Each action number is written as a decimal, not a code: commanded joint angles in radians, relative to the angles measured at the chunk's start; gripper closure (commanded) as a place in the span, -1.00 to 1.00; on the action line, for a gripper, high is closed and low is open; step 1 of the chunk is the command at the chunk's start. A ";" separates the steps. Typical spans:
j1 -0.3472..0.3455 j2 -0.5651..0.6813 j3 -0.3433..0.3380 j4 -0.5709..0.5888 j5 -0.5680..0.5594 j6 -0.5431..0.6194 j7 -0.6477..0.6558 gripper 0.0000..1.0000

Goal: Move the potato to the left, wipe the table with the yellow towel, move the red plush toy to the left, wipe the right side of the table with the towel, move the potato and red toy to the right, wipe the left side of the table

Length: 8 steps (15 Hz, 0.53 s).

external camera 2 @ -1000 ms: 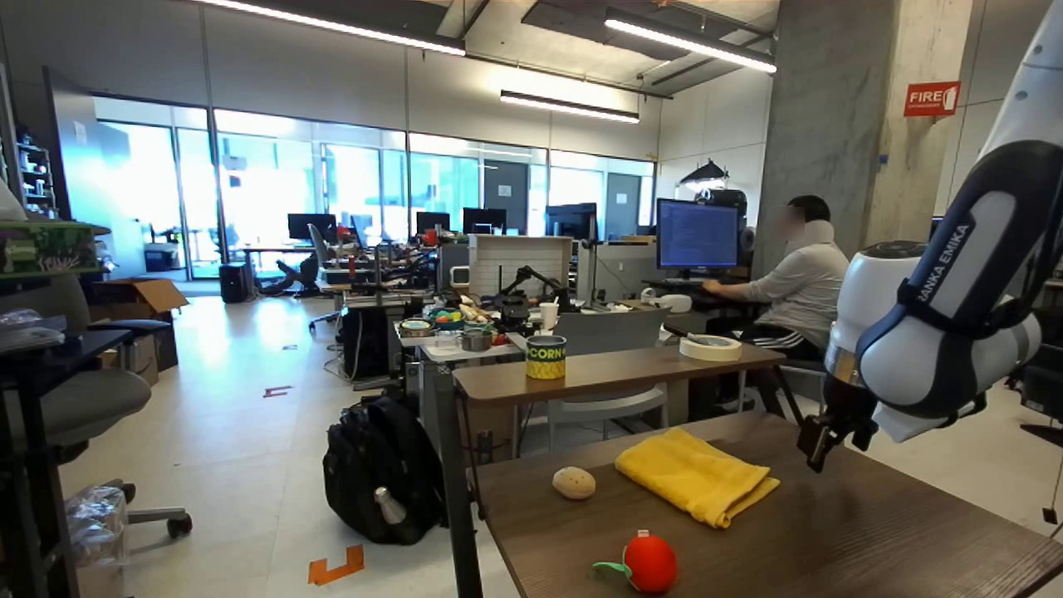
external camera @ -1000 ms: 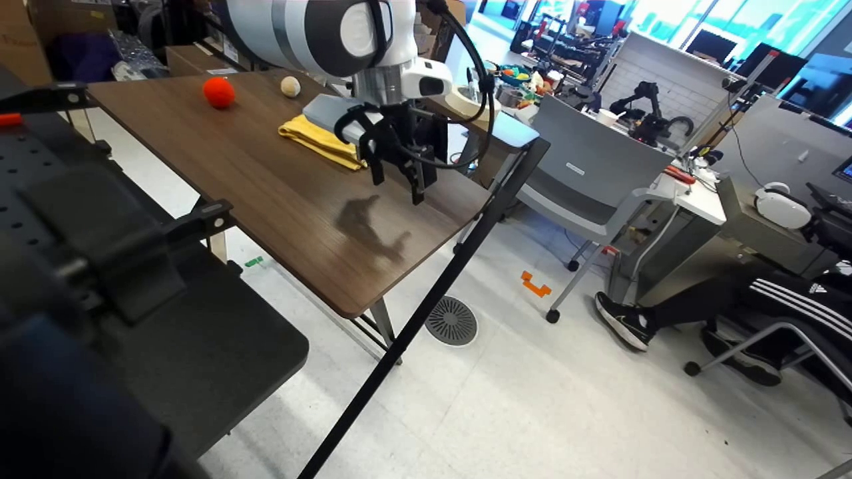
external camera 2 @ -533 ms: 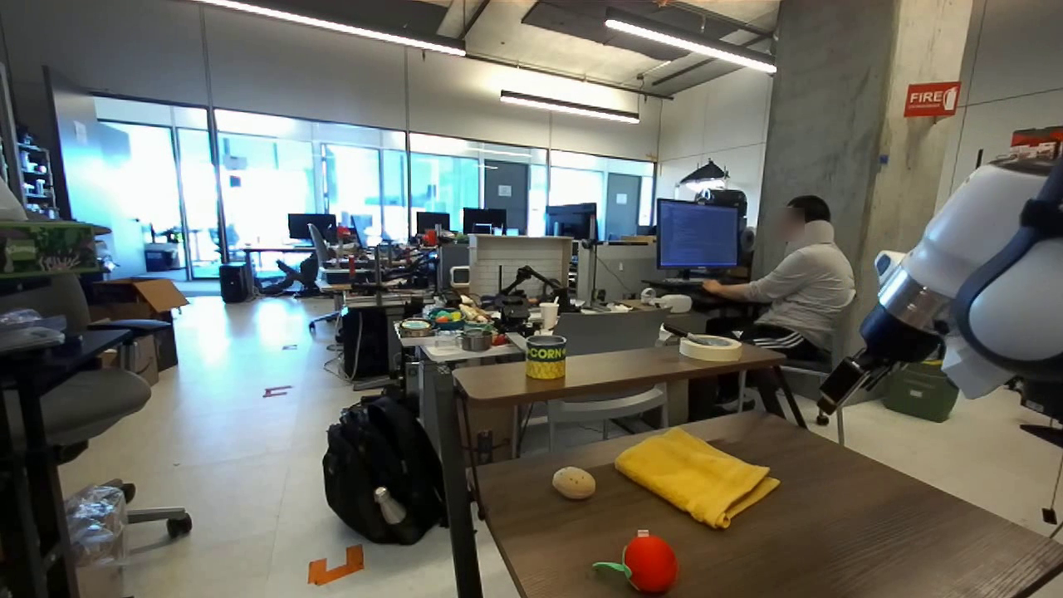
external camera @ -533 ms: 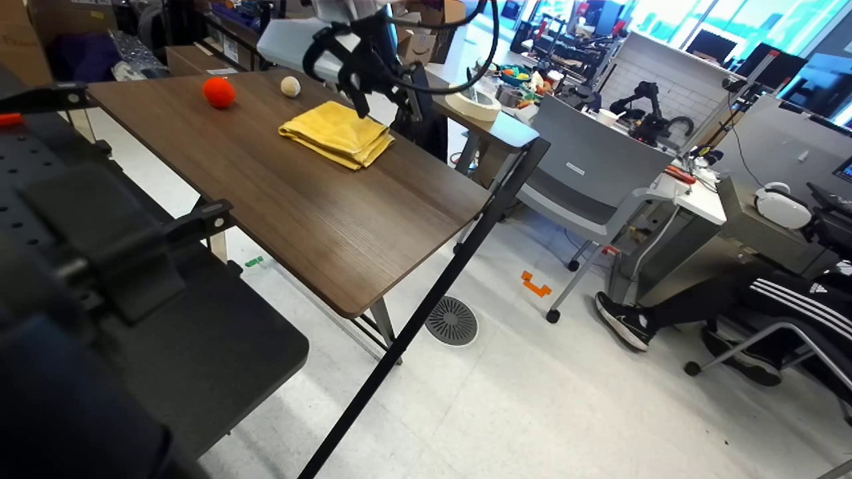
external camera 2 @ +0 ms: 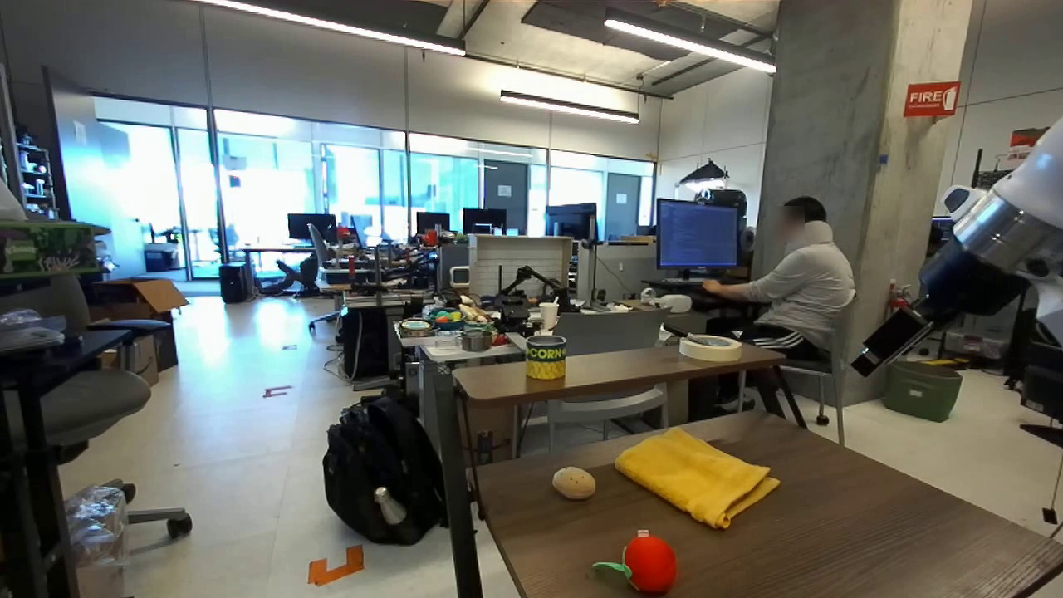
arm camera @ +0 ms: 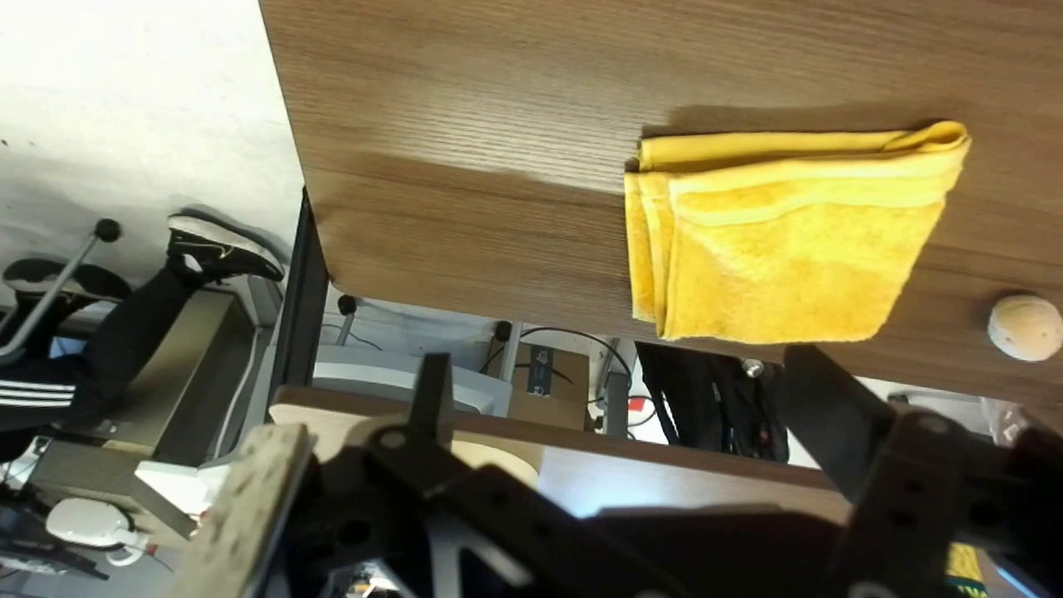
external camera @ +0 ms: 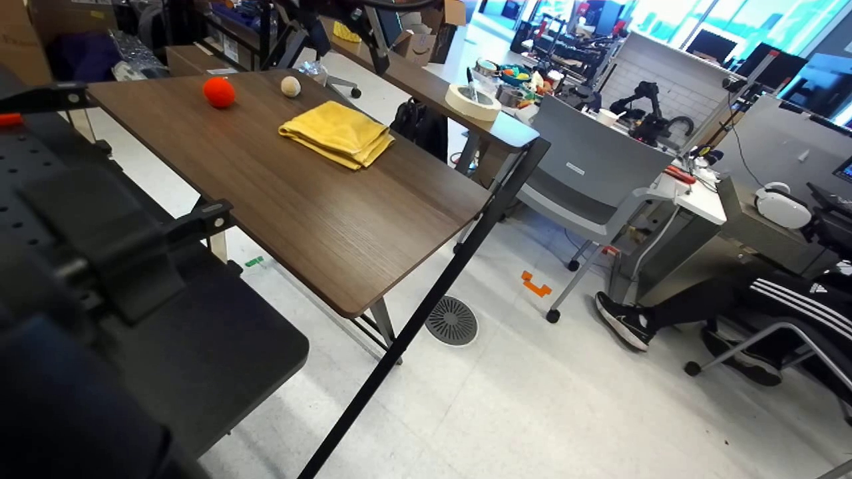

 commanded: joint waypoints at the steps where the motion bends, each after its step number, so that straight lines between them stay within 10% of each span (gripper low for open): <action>1: -0.149 0.029 0.169 0.064 -0.148 -0.061 0.099 -1.00; 5: -0.322 0.235 0.451 0.309 -0.289 -0.159 0.280 -1.00; 8: -0.193 0.332 0.403 0.481 -0.085 -0.273 0.220 -1.00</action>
